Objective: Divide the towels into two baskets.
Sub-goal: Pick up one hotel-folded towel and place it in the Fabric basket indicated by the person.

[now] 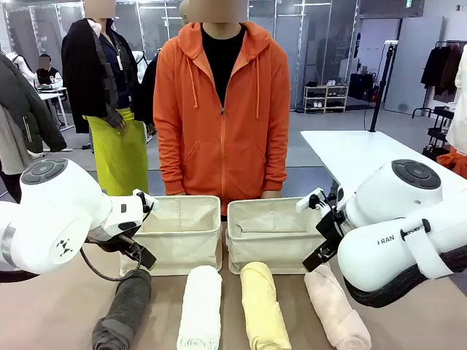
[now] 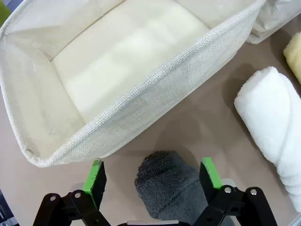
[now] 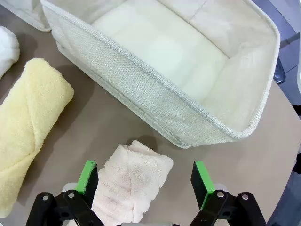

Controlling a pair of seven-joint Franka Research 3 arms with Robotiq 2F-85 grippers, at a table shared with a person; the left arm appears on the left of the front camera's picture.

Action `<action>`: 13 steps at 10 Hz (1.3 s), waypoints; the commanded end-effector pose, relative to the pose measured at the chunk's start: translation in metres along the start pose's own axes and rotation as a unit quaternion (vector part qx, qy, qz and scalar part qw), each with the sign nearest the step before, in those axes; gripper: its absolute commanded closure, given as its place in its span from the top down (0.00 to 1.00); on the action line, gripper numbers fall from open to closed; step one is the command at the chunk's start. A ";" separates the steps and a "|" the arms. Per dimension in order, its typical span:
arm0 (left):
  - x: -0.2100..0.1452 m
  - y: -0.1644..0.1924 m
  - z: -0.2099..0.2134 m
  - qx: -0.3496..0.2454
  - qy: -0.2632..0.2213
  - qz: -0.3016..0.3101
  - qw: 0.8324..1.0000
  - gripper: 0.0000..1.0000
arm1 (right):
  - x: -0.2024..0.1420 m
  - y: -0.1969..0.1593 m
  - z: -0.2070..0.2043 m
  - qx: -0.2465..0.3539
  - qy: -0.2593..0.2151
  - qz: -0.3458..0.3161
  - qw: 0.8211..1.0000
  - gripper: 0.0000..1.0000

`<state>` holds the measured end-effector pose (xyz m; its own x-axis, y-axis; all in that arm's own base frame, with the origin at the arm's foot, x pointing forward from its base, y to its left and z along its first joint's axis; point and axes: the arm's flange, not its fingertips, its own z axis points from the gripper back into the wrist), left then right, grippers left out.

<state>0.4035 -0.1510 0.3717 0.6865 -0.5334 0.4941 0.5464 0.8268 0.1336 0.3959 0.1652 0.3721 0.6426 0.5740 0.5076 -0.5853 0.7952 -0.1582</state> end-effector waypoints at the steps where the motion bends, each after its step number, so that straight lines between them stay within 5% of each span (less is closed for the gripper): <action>1: 0.000 0.000 0.000 0.000 0.000 0.000 1.000 1.00 | 0.000 0.000 0.000 0.000 0.000 0.000 1.000 1.00; 11: 0.000 -0.001 0.000 0.000 0.000 -0.001 1.000 1.00 | 0.000 -0.001 0.000 0.000 0.000 0.000 1.000 1.00; 13: 0.011 0.005 0.022 -0.023 0.008 0.009 1.000 1.00 | 0.015 -0.007 0.025 0.031 0.005 -0.009 0.999 1.00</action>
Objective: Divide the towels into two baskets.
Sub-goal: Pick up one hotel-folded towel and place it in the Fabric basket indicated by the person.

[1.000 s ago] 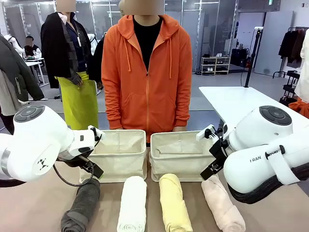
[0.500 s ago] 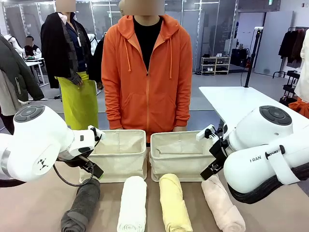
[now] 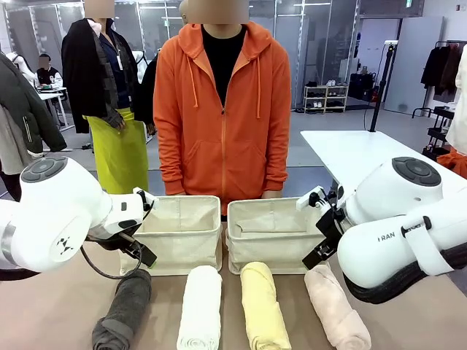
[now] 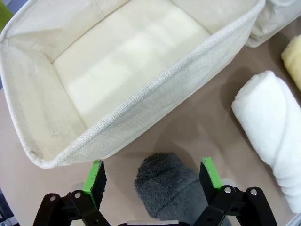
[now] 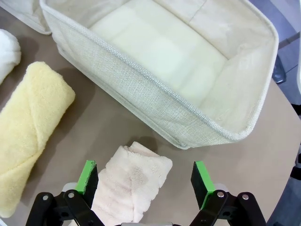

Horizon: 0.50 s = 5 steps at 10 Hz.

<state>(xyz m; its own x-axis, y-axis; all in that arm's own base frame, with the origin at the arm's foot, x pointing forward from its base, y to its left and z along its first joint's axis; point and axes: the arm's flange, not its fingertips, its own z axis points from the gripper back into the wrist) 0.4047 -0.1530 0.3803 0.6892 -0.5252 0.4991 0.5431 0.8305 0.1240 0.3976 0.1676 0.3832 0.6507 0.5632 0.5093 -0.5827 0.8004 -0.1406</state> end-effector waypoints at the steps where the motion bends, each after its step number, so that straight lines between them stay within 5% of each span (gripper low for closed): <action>1: 0.007 0.006 0.023 -0.026 0.030 0.000 0.999 1.00 | 0.011 -0.009 0.028 0.048 0.012 -0.012 0.999 1.00; 5: -0.001 0.030 0.062 -0.210 0.036 0.052 0.976 1.00 | 0.012 -0.022 0.056 0.177 0.038 -0.066 0.981 1.00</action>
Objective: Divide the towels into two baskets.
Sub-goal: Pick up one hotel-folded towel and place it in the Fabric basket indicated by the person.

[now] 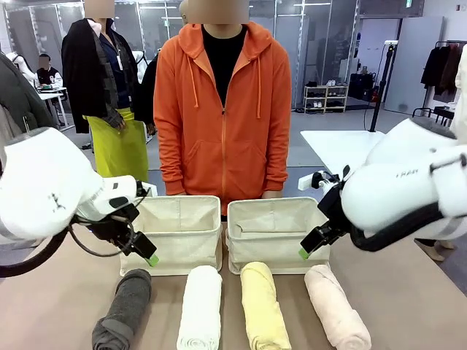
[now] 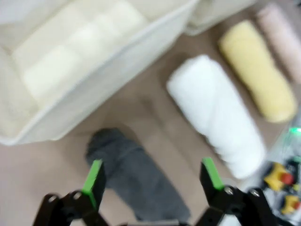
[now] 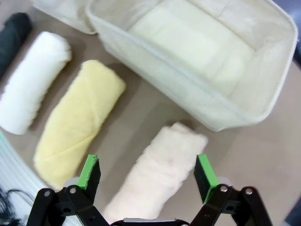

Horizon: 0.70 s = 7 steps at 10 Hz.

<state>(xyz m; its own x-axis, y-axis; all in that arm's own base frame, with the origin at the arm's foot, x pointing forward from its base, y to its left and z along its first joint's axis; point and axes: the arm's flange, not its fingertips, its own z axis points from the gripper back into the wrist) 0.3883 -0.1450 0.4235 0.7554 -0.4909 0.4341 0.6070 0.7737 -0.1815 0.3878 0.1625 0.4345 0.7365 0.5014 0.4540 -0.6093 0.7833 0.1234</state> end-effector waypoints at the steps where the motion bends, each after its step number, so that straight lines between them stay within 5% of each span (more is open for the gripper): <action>1: -0.012 0.029 0.036 -0.113 -0.019 0.027 0.993 1.00 | -0.008 -0.023 0.017 0.106 0.003 -0.050 0.993 1.00; 4: -0.047 0.060 0.083 -0.252 -0.086 0.089 0.960 1.00 | -0.037 -0.063 0.061 0.245 -0.038 -0.152 0.957 1.00; 7: -0.120 0.111 0.122 -0.328 -0.171 0.174 0.913 1.00 | -0.114 -0.154 0.107 0.319 -0.149 -0.290 0.890 1.00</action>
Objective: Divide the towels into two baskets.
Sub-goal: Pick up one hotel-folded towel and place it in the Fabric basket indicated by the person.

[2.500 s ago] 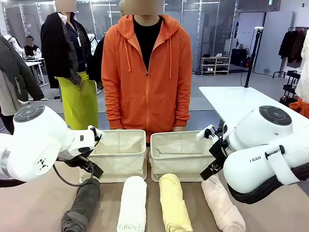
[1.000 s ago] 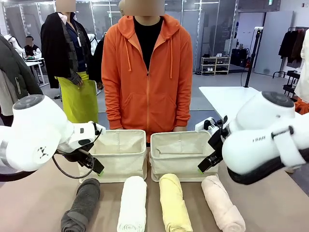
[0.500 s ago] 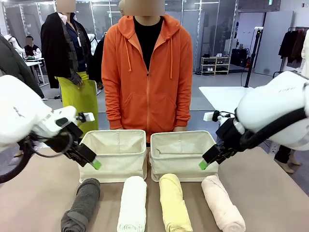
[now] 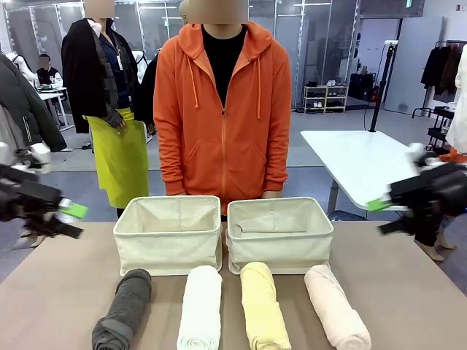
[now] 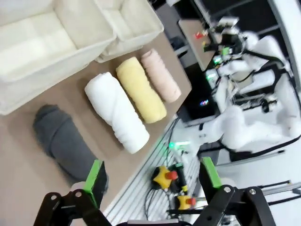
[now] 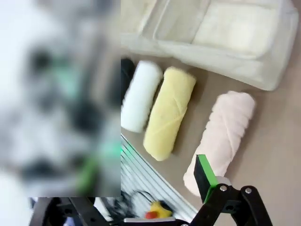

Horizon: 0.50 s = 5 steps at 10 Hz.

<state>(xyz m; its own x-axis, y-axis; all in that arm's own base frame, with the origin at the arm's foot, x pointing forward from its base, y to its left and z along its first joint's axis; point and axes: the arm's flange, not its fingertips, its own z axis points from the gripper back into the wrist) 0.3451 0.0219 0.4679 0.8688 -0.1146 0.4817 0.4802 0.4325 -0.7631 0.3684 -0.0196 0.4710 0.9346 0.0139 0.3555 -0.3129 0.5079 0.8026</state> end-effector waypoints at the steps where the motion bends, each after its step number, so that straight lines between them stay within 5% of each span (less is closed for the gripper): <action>1: -0.039 0.025 0.059 -0.034 -0.111 0.053 0.992 1.00 | -0.026 -0.051 0.070 0.056 -0.119 -0.060 0.990 1.00; 5: -0.132 0.063 0.150 -0.022 -0.306 0.126 0.943 1.00 | -0.110 -0.125 0.183 0.063 -0.313 -0.174 0.932 1.00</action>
<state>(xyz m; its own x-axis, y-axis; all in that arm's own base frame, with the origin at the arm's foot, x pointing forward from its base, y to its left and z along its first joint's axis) 0.2651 0.2129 0.4435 0.7812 0.4672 0.4141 0.2650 0.3524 -0.8975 0.2760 -0.2445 0.4239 0.7507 -0.6245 0.2154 -0.0353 0.2877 0.9571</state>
